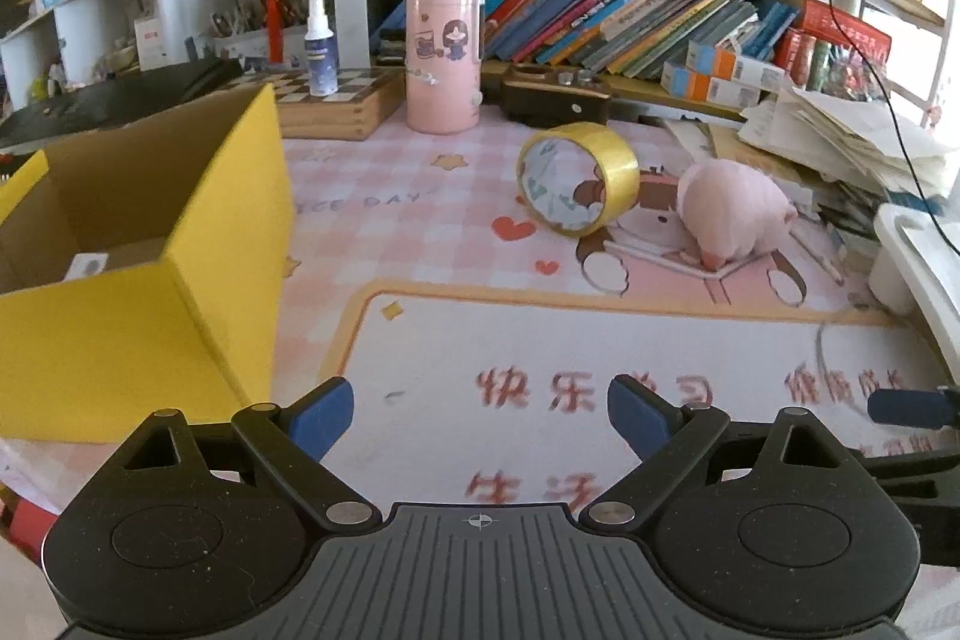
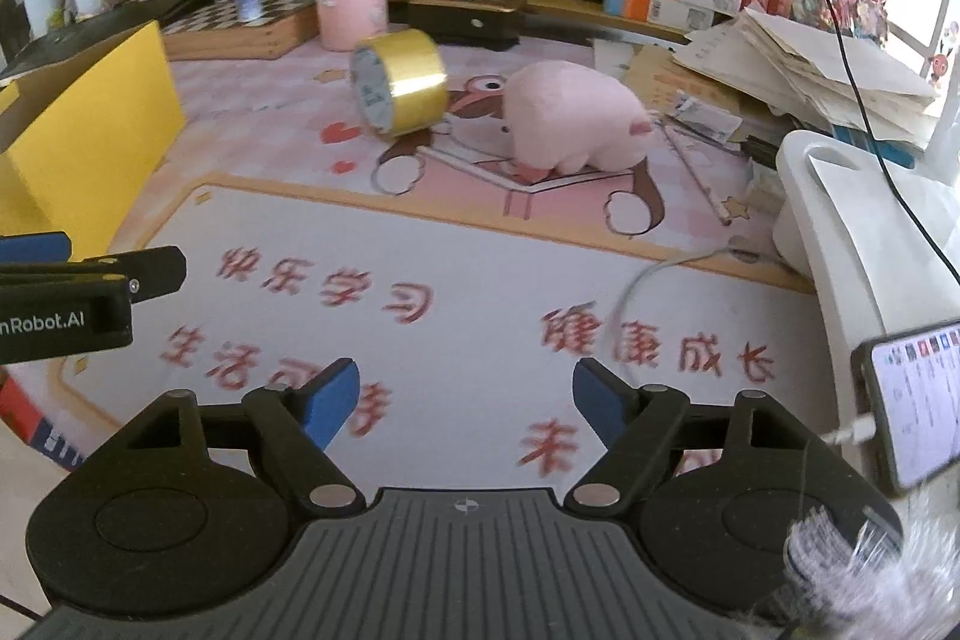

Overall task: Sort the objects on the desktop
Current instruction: 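Move the right tool to the pink plush pig and the left tool toward the tape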

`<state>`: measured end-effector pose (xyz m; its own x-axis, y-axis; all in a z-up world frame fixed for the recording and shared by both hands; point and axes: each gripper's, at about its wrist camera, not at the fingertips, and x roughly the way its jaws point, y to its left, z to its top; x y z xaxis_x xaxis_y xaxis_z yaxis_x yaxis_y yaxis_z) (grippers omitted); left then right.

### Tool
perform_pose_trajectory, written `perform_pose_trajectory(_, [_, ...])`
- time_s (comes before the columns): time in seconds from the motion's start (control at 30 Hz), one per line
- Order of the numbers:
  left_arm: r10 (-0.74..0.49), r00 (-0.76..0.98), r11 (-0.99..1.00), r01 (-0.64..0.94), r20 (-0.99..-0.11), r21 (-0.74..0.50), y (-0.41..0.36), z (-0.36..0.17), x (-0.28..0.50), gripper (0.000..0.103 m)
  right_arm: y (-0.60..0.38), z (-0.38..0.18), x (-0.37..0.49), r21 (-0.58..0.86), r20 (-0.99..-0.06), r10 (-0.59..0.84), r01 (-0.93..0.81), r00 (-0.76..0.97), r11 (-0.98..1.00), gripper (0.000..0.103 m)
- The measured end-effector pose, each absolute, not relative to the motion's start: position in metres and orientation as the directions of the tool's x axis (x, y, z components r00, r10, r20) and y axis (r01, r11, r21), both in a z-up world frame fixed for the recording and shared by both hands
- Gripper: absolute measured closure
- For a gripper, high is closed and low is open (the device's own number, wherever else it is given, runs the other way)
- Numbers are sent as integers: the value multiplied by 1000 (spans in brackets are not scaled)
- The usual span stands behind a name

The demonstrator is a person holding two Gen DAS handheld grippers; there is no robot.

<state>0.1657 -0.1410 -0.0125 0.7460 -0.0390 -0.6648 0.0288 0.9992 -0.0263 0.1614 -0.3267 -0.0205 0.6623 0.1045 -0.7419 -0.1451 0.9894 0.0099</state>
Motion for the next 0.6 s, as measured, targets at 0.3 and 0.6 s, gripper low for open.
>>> perform_pose_trajectory(0.3, [1,747,1000,-17,-664,-18,-175,-10,198,9,-362,-23,202,29,-741,122,-149,660,988,20])
perform_pose_trajectory(0.6, [25,760,999,-39,-650,-7,-193,-5,234,9,-384,-20,249,43,-719,127,-139,683,989,17])
